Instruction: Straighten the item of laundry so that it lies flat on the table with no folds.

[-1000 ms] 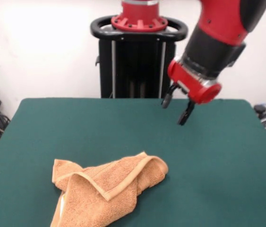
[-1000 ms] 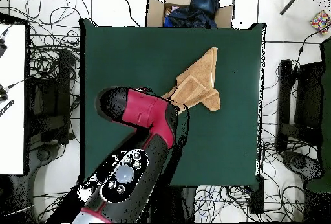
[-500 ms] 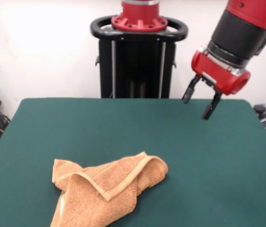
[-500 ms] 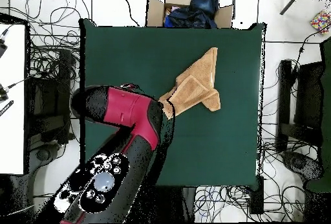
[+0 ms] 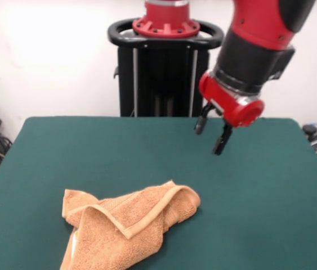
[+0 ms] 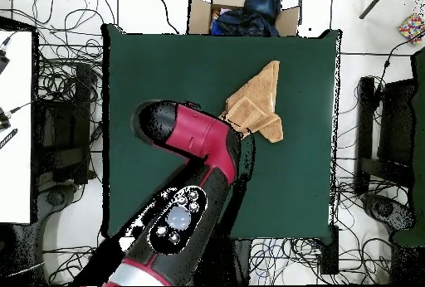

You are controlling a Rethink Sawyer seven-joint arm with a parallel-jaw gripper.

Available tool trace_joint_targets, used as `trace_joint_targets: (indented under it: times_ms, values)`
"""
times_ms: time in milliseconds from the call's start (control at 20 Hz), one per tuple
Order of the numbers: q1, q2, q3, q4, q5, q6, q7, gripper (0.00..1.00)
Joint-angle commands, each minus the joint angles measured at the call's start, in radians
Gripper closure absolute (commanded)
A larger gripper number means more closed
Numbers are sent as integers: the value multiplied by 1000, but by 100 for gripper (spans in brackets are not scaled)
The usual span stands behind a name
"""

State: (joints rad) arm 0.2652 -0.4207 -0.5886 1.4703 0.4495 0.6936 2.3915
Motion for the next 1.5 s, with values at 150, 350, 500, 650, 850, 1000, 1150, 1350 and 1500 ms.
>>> trace_joint_targets:
  times_ms: [150,350,500,650,850,1000,1150,1350,1500]
  values:
    - [-24,80,160,70,52,-27,206,0]
    - [-19,112,148,43,55,-91,217,0]
    - [-5,145,118,8,40,-61,231,0]
    - [3,184,107,-20,52,-103,257,0]
    - [0,216,110,-43,51,-144,240,0]
    - [-16,235,143,-40,61,-220,217,0]
    - [-18,256,144,-52,73,-236,223,0]
    - [-24,264,136,-66,87,-214,230,0]
    - [-14,261,108,-60,100,-200,258,0]
